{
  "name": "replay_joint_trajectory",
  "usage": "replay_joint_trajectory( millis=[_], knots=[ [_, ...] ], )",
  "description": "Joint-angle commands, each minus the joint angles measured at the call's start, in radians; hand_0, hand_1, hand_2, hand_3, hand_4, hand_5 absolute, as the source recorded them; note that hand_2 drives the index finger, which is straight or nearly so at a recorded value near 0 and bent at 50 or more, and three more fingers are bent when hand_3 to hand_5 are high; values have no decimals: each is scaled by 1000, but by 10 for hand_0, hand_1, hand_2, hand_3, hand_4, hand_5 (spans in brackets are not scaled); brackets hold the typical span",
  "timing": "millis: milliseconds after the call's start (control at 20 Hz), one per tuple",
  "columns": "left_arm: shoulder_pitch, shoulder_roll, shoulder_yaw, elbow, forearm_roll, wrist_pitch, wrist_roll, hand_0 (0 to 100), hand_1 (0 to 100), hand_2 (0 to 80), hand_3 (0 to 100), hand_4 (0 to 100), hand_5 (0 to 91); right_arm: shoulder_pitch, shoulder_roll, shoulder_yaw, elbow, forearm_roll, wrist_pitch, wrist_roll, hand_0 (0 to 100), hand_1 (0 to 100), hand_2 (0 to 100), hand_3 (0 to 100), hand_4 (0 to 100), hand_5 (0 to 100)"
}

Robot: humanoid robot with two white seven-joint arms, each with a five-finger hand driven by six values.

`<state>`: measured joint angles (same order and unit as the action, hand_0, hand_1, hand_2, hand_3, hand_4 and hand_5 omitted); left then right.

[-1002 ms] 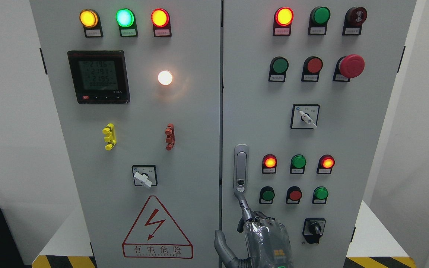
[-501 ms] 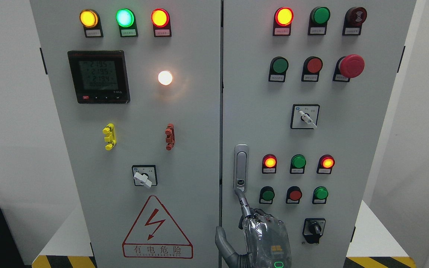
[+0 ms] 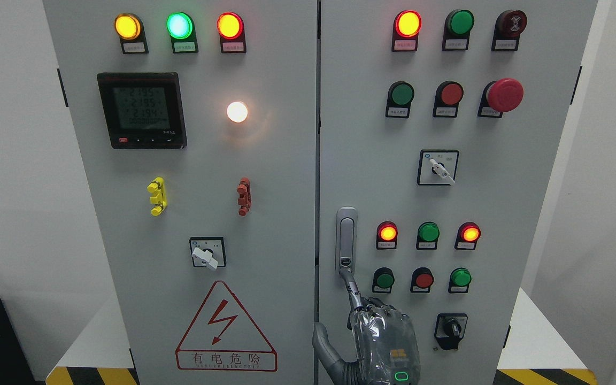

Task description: Release door handle

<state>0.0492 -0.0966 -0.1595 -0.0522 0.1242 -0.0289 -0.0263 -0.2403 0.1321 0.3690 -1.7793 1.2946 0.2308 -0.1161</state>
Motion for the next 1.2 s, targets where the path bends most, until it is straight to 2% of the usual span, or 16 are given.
replay_joint_trajectory(
  millis=[0, 501, 1152],
  knots=[
    [0, 0, 0, 0, 0, 1, 0, 0, 0, 47, 106, 4, 0, -10, -2, -16, 21, 3, 1, 10, 414, 239, 0, 739, 702, 697],
    [0, -2, 0, 0, 0, 0, 0, 0, 0, 47, 105, 4, 0, -45, -2, -19, 23, 3, 1, 9, 397, 239, 0, 744, 703, 696],
    [1, 0, 0, 0, 0, 0, 0, 0, 0, 47, 106, 3, 0, -43, 0, -25, 40, 3, 2, 10, 387, 238, 0, 745, 704, 696]
  ],
)
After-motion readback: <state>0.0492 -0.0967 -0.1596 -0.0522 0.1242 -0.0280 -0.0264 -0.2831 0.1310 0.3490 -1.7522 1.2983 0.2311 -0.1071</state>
